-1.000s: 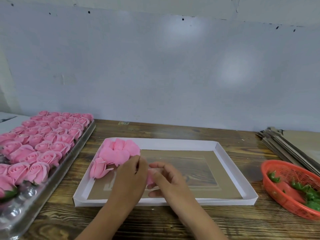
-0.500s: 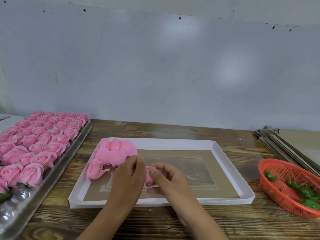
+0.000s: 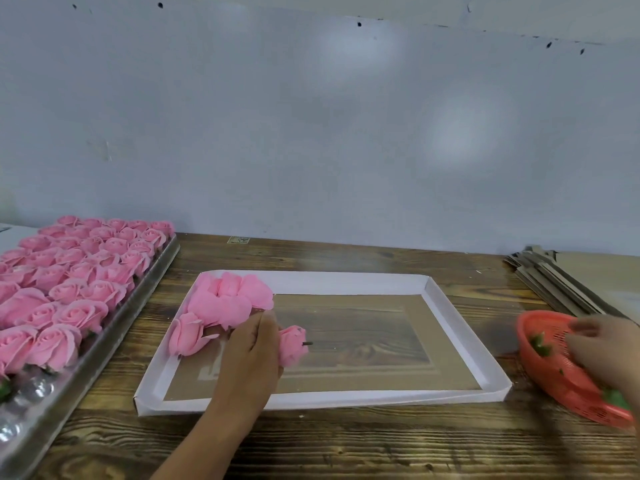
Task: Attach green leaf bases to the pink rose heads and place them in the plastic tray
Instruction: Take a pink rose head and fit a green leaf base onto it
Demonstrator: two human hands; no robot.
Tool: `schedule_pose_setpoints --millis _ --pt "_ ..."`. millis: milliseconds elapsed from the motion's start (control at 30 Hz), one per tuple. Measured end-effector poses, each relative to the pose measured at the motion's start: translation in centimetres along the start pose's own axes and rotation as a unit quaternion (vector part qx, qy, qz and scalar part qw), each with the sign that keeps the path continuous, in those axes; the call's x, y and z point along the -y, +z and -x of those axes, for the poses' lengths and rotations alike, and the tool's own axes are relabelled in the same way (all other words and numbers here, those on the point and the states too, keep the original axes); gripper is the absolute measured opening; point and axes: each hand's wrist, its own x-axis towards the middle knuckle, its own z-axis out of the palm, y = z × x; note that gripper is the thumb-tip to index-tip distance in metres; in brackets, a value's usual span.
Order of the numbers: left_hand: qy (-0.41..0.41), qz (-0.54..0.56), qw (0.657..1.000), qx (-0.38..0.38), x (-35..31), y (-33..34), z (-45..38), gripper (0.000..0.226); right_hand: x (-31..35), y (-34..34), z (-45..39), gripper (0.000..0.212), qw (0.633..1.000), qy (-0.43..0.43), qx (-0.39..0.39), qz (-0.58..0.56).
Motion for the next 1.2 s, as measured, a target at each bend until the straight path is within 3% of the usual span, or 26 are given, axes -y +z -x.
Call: schedule_pose_setpoints --millis 100,167,300,400,500,633,800,933,1100,1200 --pt "-0.001 0.0 1.0 0.006 0.1 0.0 0.1 0.04 -1.6 0.7 -2.0 0.028 0.979 -0.027 0.122 0.159" --pt "-0.003 0.006 1.0 0.006 0.1 0.0 0.1 0.04 -1.3 1.4 -2.1 0.02 0.959 -0.069 0.164 0.221" --pt "-0.004 0.012 1.0 0.006 0.2 0.0 0.1 0.041 -0.2 1.9 -2.0 0.012 0.94 -0.09 0.192 0.266" --pt "-0.016 0.026 1.0 0.008 0.2 0.0 0.2 0.041 -0.3 1.8 -2.7 0.021 0.951 -0.055 0.147 0.268" --pt "-0.024 0.043 0.999 0.007 0.1 -0.1 0.2 0.04 -1.0 1.2 -3.8 0.02 0.978 -0.027 0.067 0.198" --pt "-0.016 0.045 0.999 0.011 0.1 -0.1 0.2 0.039 -2.1 0.7 -5.0 0.013 0.998 -0.01 0.022 0.063" --pt "0.001 0.035 0.999 0.008 -0.2 -0.1 0.3 0.04 4.3 -0.3 1.9 0.027 0.983 -0.075 -0.018 -0.167" --pt "0.013 0.018 1.0 -0.003 -0.2 -0.1 0.4 0.041 10.5 3.0 7.8 0.02 0.954 -0.149 0.052 -0.254" --pt "0.037 -0.001 0.999 -0.008 0.3 -0.1 0.4 0.039 15.5 9.0 13.3 0.035 0.929 -0.176 0.16 -0.285" --pt "0.061 -0.01 0.998 -0.013 0.5 -0.1 0.5 0.038 17.1 11.2 15.2 0.039 0.923 -0.199 0.179 -0.276"
